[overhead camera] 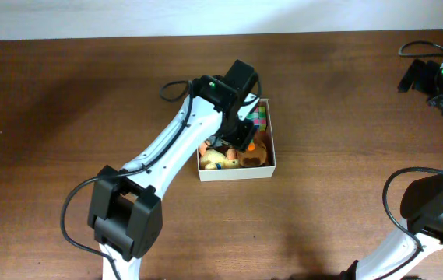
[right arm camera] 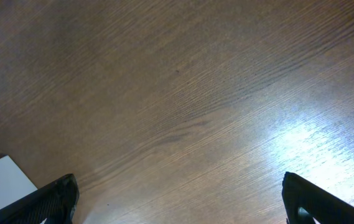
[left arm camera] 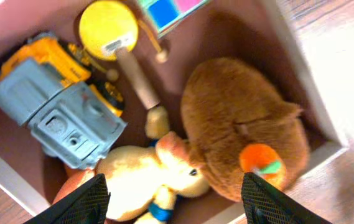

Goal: Pack container

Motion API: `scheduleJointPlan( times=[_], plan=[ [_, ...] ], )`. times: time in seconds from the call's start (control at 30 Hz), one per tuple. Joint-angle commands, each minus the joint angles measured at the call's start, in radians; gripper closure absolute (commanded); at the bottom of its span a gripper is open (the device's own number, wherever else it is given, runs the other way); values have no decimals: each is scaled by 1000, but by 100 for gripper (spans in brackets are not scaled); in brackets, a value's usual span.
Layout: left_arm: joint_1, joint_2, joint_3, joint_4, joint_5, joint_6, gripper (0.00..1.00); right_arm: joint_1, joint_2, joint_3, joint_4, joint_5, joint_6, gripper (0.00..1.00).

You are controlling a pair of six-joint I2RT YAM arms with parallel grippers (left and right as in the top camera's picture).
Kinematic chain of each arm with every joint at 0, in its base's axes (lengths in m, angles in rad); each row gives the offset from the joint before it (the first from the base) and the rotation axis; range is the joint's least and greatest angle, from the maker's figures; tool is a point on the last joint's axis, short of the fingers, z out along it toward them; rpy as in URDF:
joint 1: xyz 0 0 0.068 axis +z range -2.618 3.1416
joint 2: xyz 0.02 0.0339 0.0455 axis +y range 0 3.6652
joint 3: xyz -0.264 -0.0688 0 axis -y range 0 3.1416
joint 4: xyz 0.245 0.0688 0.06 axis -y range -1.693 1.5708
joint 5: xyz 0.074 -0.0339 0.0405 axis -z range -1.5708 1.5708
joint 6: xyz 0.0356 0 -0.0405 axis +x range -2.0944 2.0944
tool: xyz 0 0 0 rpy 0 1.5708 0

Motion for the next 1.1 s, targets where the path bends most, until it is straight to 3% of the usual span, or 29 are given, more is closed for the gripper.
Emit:
scheduleJointPlan(
  times=[0.0, 0.27, 0.83, 1.07],
  plan=[
    [-45, 7, 43, 5, 11, 2, 30, 5, -5, 8, 0, -6, -5, 1],
    [-107, 7, 43, 30, -42, 28, 30, 5, -5, 8, 0, -6, -5, 1],
    [-109, 80, -14, 66, -56, 31, 30, 5, -5, 8, 0, -6, -5, 1],
    [-108, 146, -14, 68, -218, 31, 30, 5, -5, 8, 0, -6, -5, 1]
  ],
)
